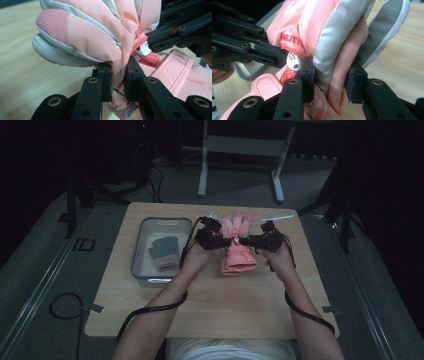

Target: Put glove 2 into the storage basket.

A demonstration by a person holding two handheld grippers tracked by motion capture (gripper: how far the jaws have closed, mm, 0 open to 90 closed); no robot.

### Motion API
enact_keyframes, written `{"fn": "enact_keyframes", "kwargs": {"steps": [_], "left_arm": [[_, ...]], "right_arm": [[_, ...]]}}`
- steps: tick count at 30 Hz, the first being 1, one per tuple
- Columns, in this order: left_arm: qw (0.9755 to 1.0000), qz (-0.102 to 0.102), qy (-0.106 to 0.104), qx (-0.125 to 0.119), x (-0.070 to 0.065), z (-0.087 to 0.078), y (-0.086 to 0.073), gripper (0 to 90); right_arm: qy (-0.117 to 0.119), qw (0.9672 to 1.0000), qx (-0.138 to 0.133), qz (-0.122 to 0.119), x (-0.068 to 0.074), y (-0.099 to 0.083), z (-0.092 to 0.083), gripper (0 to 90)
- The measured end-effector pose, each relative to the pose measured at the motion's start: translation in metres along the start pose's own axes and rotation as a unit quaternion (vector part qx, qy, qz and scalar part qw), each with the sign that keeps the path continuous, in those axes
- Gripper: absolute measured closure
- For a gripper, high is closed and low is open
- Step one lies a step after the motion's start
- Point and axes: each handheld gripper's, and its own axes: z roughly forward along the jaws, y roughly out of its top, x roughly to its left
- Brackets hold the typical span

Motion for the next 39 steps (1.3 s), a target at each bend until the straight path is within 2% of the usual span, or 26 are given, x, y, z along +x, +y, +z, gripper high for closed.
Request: {"fn": "enact_keyframes", "kwargs": {"steps": [4, 6, 11, 20, 29, 39], "left_arm": [[1.0000, 0.000, 0.002, -0.005, 0.005, -0.013, 0.003, 77.6], [0.9999, 0.001, 0.011, -0.007, 0.009, -0.022, 0.005, 77.7], [0.9993, -0.002, 0.033, -0.015, 0.015, -0.038, 0.005, 77.8], [0.9976, -0.014, 0.066, -0.018, 0.032, -0.067, -0.002, 77.8], [0.9957, -0.030, 0.080, -0.034, 0.051, -0.094, -0.010, 77.7], [0.9911, -0.056, 0.112, -0.044, 0.070, -0.118, -0.027, 77.8]], "right_arm": [[0.010, 0.9999, -0.003, -0.007, 0.007, 0.010, 0.002, 63.9], [0.019, 0.9997, -0.008, -0.012, 0.012, 0.018, 0.005, 63.9], [0.021, 0.9994, -0.005, -0.025, 0.025, 0.033, 0.014, 63.9], [0.042, 0.9981, 0.007, -0.045, 0.046, 0.055, 0.038, 63.8], [0.051, 0.9956, 0.023, -0.074, 0.070, 0.080, 0.058, 63.8], [0.060, 0.9924, 0.041, -0.100, 0.098, 0.099, 0.088, 63.8]]}}
